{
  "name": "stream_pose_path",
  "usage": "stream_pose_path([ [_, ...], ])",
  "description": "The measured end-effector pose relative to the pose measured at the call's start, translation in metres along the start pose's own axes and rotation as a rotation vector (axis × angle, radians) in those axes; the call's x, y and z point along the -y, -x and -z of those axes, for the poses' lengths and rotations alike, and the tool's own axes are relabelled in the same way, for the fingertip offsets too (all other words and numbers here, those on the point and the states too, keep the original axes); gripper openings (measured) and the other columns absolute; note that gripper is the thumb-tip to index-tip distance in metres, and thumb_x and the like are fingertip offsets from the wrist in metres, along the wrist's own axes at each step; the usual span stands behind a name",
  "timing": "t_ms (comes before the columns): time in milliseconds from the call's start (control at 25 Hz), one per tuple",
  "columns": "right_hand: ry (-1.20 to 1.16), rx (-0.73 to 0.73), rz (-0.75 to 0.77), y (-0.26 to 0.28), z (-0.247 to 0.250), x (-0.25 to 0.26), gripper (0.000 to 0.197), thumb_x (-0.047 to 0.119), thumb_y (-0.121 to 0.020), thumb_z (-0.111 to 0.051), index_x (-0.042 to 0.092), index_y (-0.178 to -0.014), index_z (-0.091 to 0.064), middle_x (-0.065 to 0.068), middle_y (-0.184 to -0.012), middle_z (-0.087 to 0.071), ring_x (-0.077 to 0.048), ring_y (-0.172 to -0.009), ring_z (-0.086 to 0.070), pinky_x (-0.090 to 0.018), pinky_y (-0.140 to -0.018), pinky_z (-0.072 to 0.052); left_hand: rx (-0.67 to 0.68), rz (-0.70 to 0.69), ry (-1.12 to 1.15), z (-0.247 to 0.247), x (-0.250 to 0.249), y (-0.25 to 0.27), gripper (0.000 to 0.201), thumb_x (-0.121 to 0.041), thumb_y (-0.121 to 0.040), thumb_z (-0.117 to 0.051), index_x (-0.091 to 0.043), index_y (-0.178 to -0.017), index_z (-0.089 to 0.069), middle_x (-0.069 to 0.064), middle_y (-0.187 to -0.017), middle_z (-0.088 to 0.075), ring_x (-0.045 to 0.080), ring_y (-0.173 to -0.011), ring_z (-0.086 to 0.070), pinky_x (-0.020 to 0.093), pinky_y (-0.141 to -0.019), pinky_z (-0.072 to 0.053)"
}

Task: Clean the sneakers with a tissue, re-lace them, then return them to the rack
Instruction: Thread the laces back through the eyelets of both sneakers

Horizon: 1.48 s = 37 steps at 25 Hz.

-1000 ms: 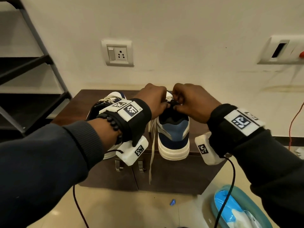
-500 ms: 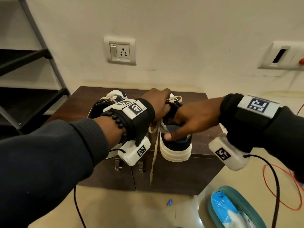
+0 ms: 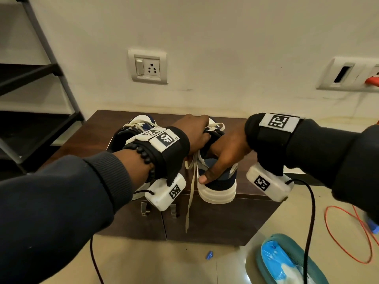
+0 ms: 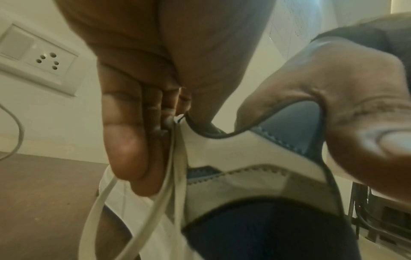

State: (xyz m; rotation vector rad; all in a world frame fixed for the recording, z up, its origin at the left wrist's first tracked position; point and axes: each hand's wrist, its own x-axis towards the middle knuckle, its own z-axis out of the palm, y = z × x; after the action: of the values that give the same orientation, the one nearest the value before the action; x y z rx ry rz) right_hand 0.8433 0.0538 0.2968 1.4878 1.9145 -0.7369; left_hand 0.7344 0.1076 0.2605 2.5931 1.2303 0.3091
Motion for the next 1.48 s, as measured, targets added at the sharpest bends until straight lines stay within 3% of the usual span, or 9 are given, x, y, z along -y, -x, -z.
stream_pose_path([
  [80, 0.086, 0.031, -0.026, -0.002, 0.001, 0.006, 0.069, 0.059, -0.090, -0.040, 0.020, -0.145, -0.027, -0.003, -0.147, -0.035, -0.022, -0.136, -0.030, -0.035, -0.110, -0.024, 0.007, 0.006, 0.008, 0.001, 0.000, 0.000, 0.028, -0.027, -0.095, -0.047, -0.015, -0.119, -0.051, 0.011, -0.115, -0.060, 0.026, -0.101, -0.054, 0.026, -0.073, -0.033],
  [200, -0.115, -0.039, 0.118, 0.018, 0.006, -0.002, 0.048, 0.056, -0.091, -0.040, 0.023, -0.124, -0.052, 0.005, -0.126, -0.054, -0.015, -0.123, -0.048, -0.029, -0.101, -0.037, 0.031, 0.059, 0.047, 0.003, 0.005, 0.002, 0.027, -0.034, -0.094, -0.051, -0.015, -0.112, -0.054, 0.010, -0.107, -0.064, 0.023, -0.092, -0.057, 0.028, -0.072, -0.041],
  [320, -0.560, -0.456, 0.219, 0.028, 0.017, -0.038, 0.034, 0.036, -0.097, -0.045, 0.011, -0.108, -0.064, -0.006, -0.098, -0.070, -0.017, -0.087, -0.067, -0.031, -0.076, -0.053, 0.090, 0.120, 0.322, 0.008, 0.014, 0.006, 0.027, -0.040, -0.091, -0.059, -0.015, -0.102, -0.055, 0.007, -0.084, -0.067, 0.021, -0.070, -0.066, 0.034, -0.068, -0.057],
  [400, -0.386, -0.714, 0.091, 0.017, 0.016, -0.054, 0.030, 0.035, -0.095, -0.050, 0.012, -0.109, -0.064, -0.003, -0.091, -0.068, -0.015, -0.075, -0.063, -0.030, -0.069, -0.047, 0.100, 0.106, 0.346, 0.012, 0.018, 0.006, 0.027, -0.039, -0.088, -0.063, -0.015, -0.097, -0.056, 0.002, -0.077, -0.063, 0.018, -0.067, -0.063, 0.035, -0.072, -0.058],
  [520, -0.246, -0.734, -0.030, -0.017, 0.001, -0.057, 0.039, 0.044, -0.094, -0.048, 0.009, -0.102, -0.065, -0.004, -0.087, -0.063, -0.016, -0.076, -0.055, -0.028, -0.070, -0.042, 0.085, 0.106, 0.417, 0.014, 0.019, 0.006, 0.021, -0.032, -0.088, -0.064, -0.014, -0.097, -0.055, 0.001, -0.078, -0.061, 0.018, -0.072, -0.063, 0.036, -0.074, -0.059],
  [720, -0.887, -0.997, 0.173, -0.027, -0.012, -0.067, 0.017, 0.022, -0.092, -0.058, 0.008, -0.100, -0.064, -0.003, -0.084, -0.064, -0.009, -0.073, -0.057, -0.021, -0.067, -0.046, 0.024, 0.181, 0.494, 0.012, 0.026, 0.008, 0.018, -0.025, -0.098, -0.049, -0.009, -0.097, -0.057, 0.005, -0.075, -0.064, 0.021, -0.070, -0.065, 0.035, -0.069, -0.056],
  [1120, -2.125, -1.058, 0.560, -0.021, -0.018, -0.089, 0.018, 0.012, -0.090, -0.048, 0.011, -0.073, -0.050, -0.002, -0.066, -0.047, -0.015, -0.059, -0.053, -0.027, -0.060, -0.047, -0.267, 0.216, 0.311, 0.018, 0.029, 0.002, 0.014, -0.023, -0.097, -0.050, -0.014, -0.096, -0.060, 0.006, -0.080, -0.067, 0.024, -0.069, -0.069, 0.036, -0.074, -0.057],
  [1320, -1.373, -1.193, 0.124, -0.021, -0.033, -0.100, 0.019, 0.031, -0.093, -0.056, 0.013, -0.094, -0.063, 0.000, -0.082, -0.060, -0.011, -0.060, -0.050, -0.023, -0.059, -0.043, -0.346, 0.294, 0.087, 0.025, 0.025, -0.006, 0.032, -0.030, -0.089, -0.061, -0.009, -0.112, -0.051, 0.012, -0.115, -0.053, 0.029, -0.106, -0.052, 0.034, -0.085, -0.041],
  [1480, -0.694, -0.906, 0.153, -0.025, -0.034, -0.079, 0.028, 0.042, -0.090, -0.055, 0.016, -0.099, -0.063, -0.003, -0.088, -0.066, -0.013, -0.078, -0.059, -0.025, -0.071, -0.047, -0.128, 0.178, 0.069, 0.013, 0.017, 0.004, 0.019, -0.034, -0.093, -0.056, -0.016, -0.088, -0.055, 0.006, -0.091, -0.063, 0.025, -0.091, -0.060, 0.031, -0.079, -0.045],
])
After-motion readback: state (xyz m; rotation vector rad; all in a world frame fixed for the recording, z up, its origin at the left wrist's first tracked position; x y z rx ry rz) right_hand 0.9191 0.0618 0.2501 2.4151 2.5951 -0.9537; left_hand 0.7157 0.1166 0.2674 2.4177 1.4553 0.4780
